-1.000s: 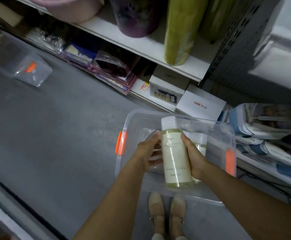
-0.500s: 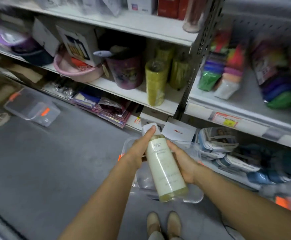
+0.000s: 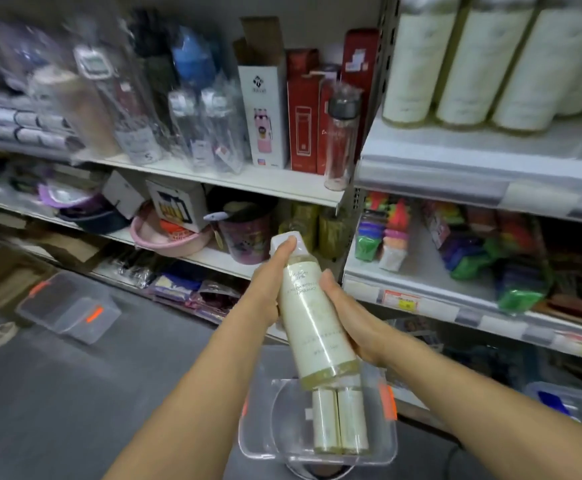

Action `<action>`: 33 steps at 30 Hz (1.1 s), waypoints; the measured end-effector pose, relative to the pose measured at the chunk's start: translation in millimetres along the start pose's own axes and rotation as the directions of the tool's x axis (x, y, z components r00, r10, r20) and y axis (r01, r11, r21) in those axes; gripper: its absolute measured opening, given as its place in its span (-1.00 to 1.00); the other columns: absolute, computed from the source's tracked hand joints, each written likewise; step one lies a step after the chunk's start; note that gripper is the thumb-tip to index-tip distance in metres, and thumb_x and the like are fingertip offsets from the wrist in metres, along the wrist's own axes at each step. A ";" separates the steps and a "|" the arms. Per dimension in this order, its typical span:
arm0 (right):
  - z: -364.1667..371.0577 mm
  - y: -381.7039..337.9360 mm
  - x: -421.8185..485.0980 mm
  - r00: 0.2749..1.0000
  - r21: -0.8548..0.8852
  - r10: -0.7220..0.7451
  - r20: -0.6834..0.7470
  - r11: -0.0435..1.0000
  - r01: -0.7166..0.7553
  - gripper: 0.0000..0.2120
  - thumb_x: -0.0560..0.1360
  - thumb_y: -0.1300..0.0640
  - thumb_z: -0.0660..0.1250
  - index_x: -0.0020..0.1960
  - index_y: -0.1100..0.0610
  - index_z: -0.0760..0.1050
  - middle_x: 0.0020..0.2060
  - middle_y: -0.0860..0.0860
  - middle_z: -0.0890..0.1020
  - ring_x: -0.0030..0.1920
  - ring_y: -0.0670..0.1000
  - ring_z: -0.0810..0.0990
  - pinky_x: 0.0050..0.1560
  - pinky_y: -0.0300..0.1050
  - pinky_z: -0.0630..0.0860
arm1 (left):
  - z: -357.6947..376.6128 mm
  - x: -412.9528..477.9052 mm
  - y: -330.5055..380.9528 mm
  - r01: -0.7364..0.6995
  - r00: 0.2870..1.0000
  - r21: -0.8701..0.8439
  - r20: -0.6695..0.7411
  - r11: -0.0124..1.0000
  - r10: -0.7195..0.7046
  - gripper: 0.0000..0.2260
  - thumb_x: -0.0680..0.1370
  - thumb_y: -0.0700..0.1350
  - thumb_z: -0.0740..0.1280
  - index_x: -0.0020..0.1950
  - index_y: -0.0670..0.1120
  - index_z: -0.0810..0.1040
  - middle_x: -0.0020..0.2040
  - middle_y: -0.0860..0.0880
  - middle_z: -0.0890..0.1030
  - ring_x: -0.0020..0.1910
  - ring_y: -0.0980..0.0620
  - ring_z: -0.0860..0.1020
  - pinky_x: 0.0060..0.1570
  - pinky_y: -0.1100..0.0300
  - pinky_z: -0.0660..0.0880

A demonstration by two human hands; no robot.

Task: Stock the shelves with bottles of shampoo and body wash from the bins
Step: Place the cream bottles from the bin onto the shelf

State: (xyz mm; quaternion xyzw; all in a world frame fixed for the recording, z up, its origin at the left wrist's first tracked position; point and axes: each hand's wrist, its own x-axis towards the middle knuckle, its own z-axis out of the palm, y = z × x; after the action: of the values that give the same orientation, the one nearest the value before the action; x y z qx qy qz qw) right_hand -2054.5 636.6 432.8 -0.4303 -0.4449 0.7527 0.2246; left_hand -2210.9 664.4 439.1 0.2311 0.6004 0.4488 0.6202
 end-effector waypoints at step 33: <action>-187.3 -193.0 -171.1 0.690 -0.149 -0.573 -0.442 0.806 0.573 -0.22 0.19 0.04 0.61 0.33 0.13 0.38 0.09 0.14 0.68 0.00 0.14 0.71 -0.11 0.07 0.66 | 281.8 -99.6 132.0 -0.478 0.761 0.078 0.533 0.875 0.368 -0.71 0.57 0.05 0.37 0.21 -0.08 0.58 -0.11 0.06 0.71 -0.19 0.15 0.67 -0.02 0.15 0.57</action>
State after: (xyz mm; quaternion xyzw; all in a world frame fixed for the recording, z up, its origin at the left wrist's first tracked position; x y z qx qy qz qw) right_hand -1813.9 699.6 632.2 -0.4376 -0.4889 0.5187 0.5481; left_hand -1967.0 717.1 650.2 0.5338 0.3932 0.4360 0.6086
